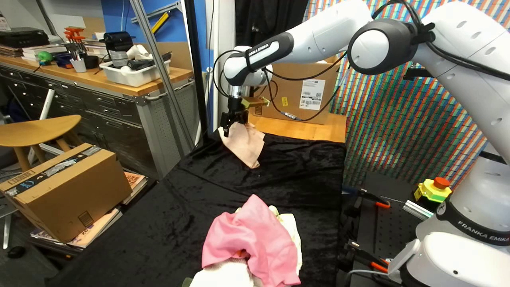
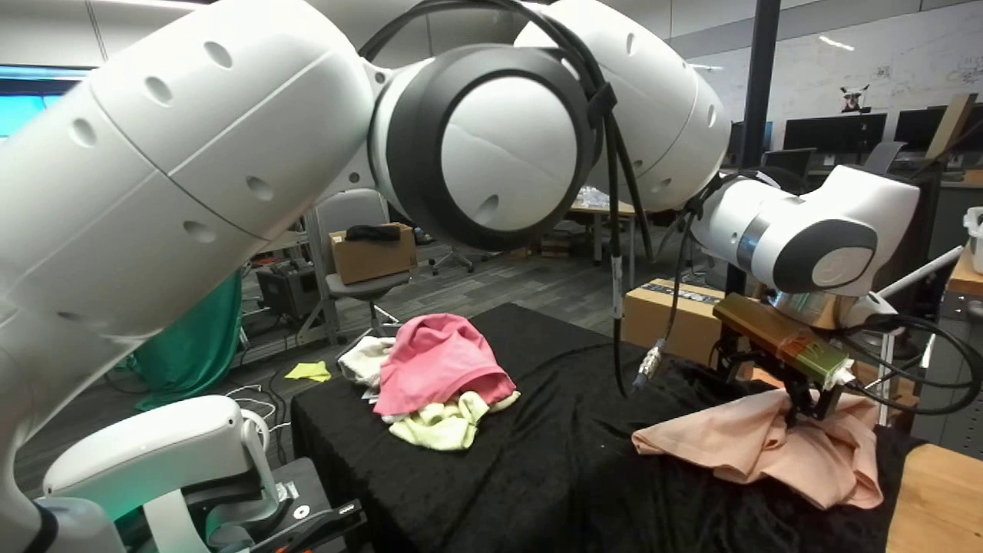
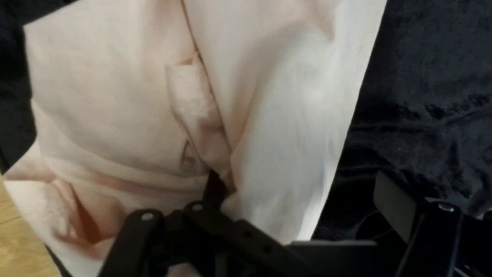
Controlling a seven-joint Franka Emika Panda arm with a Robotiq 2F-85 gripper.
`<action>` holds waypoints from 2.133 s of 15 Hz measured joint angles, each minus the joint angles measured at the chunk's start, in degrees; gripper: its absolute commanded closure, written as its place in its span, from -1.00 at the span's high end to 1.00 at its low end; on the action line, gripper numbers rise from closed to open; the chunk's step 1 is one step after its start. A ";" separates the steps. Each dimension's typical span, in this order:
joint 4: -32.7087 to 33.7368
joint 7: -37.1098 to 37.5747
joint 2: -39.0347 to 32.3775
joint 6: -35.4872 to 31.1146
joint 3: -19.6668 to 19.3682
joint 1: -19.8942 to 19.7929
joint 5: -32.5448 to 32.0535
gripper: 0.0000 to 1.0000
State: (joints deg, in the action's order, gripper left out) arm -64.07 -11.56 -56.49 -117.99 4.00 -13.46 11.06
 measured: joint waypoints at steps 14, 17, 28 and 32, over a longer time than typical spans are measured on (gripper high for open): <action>1.40 -1.64 -0.37 4.04 1.89 -1.91 3.80 -0.90; 1.20 -4.52 -0.09 4.25 3.10 -3.22 5.39 -0.80; -15.62 -18.77 15.25 4.99 6.74 -6.74 12.20 -0.81; -26.25 -20.42 25.34 4.49 6.70 -5.08 12.29 -0.81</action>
State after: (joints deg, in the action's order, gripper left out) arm -90.32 -31.98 -31.15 -113.50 10.69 -18.54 23.35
